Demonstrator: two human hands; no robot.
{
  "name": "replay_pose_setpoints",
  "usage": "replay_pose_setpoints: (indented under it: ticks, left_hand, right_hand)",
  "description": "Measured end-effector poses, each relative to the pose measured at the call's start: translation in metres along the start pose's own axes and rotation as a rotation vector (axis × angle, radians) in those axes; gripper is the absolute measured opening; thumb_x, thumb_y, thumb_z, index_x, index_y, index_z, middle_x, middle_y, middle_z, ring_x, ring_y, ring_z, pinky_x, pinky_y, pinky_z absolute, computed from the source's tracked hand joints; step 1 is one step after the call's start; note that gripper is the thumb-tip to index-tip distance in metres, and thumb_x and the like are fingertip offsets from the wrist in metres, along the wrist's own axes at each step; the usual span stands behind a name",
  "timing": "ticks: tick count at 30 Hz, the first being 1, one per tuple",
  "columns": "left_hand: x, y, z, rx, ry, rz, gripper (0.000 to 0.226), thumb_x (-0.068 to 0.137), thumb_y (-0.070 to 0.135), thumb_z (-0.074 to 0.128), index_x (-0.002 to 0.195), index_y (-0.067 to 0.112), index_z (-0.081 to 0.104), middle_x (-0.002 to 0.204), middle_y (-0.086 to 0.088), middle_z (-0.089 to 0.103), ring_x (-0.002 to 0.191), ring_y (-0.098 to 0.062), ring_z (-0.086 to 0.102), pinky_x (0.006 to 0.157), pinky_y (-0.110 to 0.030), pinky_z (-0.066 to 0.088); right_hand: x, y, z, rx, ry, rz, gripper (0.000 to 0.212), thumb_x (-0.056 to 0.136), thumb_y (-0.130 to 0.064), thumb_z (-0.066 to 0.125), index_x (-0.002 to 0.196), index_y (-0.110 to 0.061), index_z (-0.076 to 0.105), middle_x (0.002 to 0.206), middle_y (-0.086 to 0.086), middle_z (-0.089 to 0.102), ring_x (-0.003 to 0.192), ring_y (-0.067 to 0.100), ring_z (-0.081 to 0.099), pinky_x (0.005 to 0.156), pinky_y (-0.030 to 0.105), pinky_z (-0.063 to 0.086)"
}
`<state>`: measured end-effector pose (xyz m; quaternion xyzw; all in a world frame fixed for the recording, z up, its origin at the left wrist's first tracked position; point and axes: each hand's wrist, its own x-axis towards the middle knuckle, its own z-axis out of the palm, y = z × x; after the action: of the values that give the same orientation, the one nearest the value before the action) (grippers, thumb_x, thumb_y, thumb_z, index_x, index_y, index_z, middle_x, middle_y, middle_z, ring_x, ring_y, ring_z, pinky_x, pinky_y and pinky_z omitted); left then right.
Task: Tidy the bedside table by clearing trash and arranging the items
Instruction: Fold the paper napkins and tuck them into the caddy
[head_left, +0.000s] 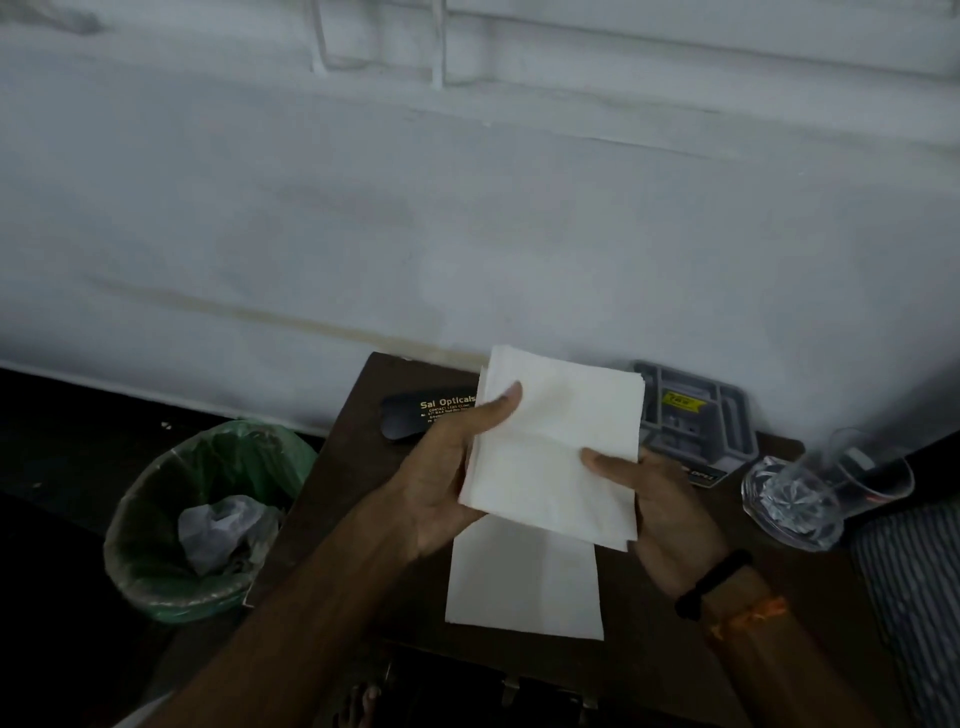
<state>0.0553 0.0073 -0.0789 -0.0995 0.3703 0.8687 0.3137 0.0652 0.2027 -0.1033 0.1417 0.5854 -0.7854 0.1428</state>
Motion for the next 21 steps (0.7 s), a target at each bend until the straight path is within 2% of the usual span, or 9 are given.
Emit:
replay_pose_setpoints:
  ticks: [3, 6, 9, 12, 18, 21]
  left_hand:
    - [-0.002, -0.004, -0.003, 0.113, 0.058, -0.009, 0.040, 0.080, 0.011, 0.068, 0.119, 0.008, 0.067, 0.119, -0.013, 0.070, 0.111, -0.030, 0.066, 0.093, -0.044, 0.053]
    - [0.000, -0.006, -0.005, 0.167, 0.090, 0.016, 0.036, 0.079, -0.001, 0.064, 0.114, 0.008, 0.069, 0.115, -0.015, 0.071, 0.105, -0.032, 0.069, 0.089, -0.045, 0.055]
    - [0.000, -0.006, -0.005, 0.205, 0.100, 0.010, 0.030, 0.081, -0.004, 0.061, 0.105, 0.010, 0.072, 0.108, -0.015, 0.073, 0.095, -0.030, 0.072, 0.082, -0.044, 0.058]
    - [0.001, -0.007, -0.003, 0.262, 0.073, 0.016, 0.034, 0.080, -0.004, 0.063, 0.110, 0.008, 0.071, 0.112, -0.016, 0.071, 0.104, -0.035, 0.068, 0.088, -0.049, 0.055]
    - [0.007, -0.016, 0.000, 0.418, 0.169, 0.141, 0.035, 0.078, -0.004, 0.069, 0.111, 0.008, 0.069, 0.107, -0.013, 0.074, 0.099, -0.032, 0.070, 0.087, -0.046, 0.057]
    - [0.008, -0.009, -0.005, 0.451, 0.136, 0.166, 0.040, 0.077, -0.009, 0.066, 0.114, 0.004, 0.066, 0.110, -0.015, 0.072, 0.101, -0.034, 0.069, 0.084, -0.044, 0.057]
  right_hand:
    - [-0.002, -0.002, 0.002, -0.081, 0.040, -0.057, 0.027, 0.084, -0.007, 0.066, 0.111, -0.009, 0.070, 0.110, 0.007, 0.074, 0.101, 0.027, 0.070, 0.090, 0.046, 0.054]
    - [-0.001, -0.002, 0.001, -0.144, 0.067, -0.081, 0.036, 0.080, -0.011, 0.072, 0.115, -0.013, 0.066, 0.112, 0.005, 0.073, 0.099, 0.024, 0.070, 0.088, 0.045, 0.056]
    - [0.001, -0.004, -0.006, -0.048, 0.006, -0.013, 0.047, 0.079, -0.019, 0.074, 0.124, -0.016, 0.060, 0.121, 0.007, 0.069, 0.108, 0.028, 0.067, 0.095, 0.053, 0.051]
    - [-0.004, -0.006, -0.004, 0.007, -0.122, 0.000, 0.043, 0.087, -0.020, 0.067, 0.130, -0.015, 0.058, 0.127, 0.010, 0.065, 0.116, 0.033, 0.062, 0.099, 0.056, 0.046]
    - [-0.005, -0.002, 0.005, 0.003, -0.093, -0.076, 0.043, 0.085, -0.007, 0.065, 0.128, -0.012, 0.058, 0.122, 0.010, 0.068, 0.111, 0.032, 0.065, 0.095, 0.052, 0.051]
    - [-0.005, -0.008, 0.000, -0.027, -0.044, -0.130, 0.048, 0.080, 0.003, 0.065, 0.126, -0.008, 0.058, 0.119, 0.012, 0.069, 0.109, 0.034, 0.065, 0.088, 0.047, 0.055]
